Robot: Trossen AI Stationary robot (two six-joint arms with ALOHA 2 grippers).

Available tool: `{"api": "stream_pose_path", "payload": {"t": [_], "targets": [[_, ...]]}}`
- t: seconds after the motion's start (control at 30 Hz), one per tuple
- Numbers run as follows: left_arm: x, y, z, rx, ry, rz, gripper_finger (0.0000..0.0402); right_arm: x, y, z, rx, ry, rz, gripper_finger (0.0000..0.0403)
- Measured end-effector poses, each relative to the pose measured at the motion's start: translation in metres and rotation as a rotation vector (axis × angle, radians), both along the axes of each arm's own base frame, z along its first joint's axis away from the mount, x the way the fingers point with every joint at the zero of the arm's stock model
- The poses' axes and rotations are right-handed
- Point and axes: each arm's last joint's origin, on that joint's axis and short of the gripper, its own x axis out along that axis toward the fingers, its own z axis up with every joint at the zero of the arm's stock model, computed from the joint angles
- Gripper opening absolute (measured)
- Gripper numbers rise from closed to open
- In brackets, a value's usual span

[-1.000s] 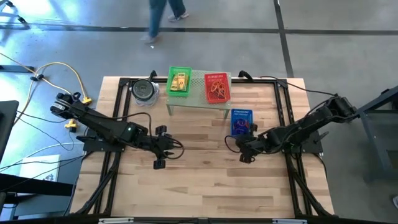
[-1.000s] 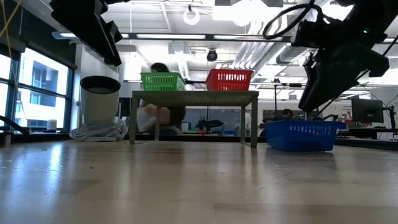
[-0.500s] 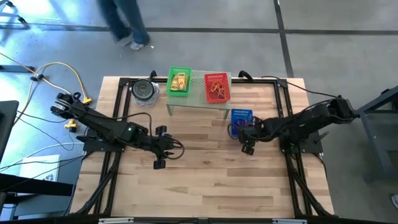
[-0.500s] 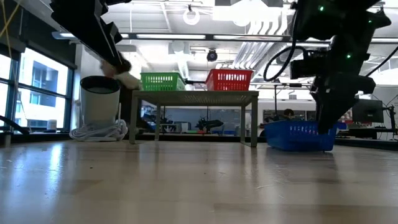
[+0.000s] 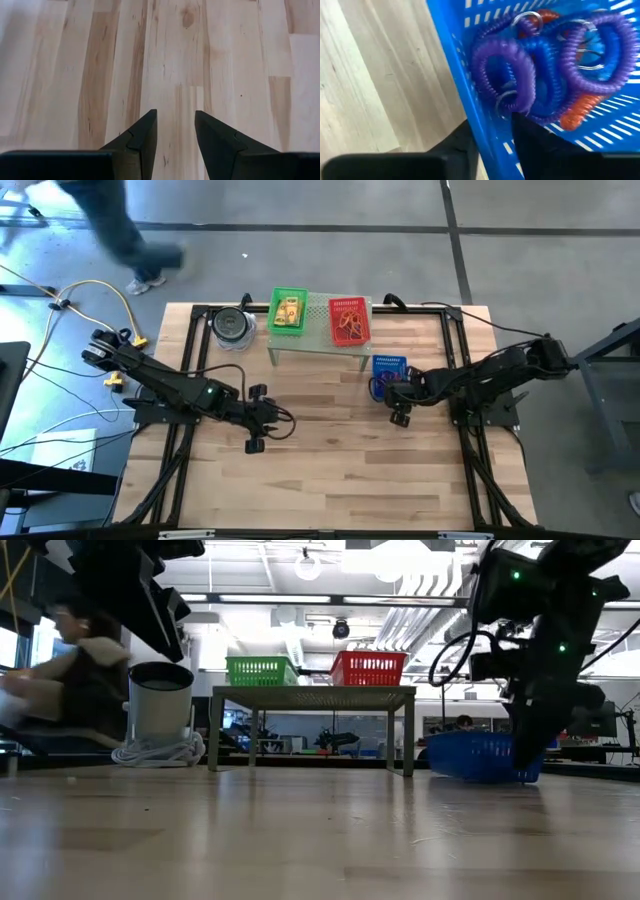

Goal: Pick & Place Office Desk Supplies
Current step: Put the blue bin on the shelf

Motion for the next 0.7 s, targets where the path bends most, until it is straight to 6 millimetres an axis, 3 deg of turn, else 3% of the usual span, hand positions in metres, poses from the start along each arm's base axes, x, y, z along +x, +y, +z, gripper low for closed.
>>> {"api": "stream_pose_path", "payload": {"t": [0.23, 0.5, 0.7], "targets": [[-0.003, -0.006, -0.003, 0.001, 0.004, -0.026, 0.0127, -0.002, -0.001, -0.005, 0.015, 0.001, 0.024, 0.0011], [-0.005, -0.010, -0.003, 0.001, 0.002, -0.045, 0.0127, 0.006, 0.008, 0.004, 0.013, -0.046, 0.074, 0.0002], [-0.002, -0.011, -0.002, 0.001, -0.032, -0.059, 0.0127, 0.015, 0.019, 0.030, -0.043, -0.043, 0.112, 0.0002]]}}
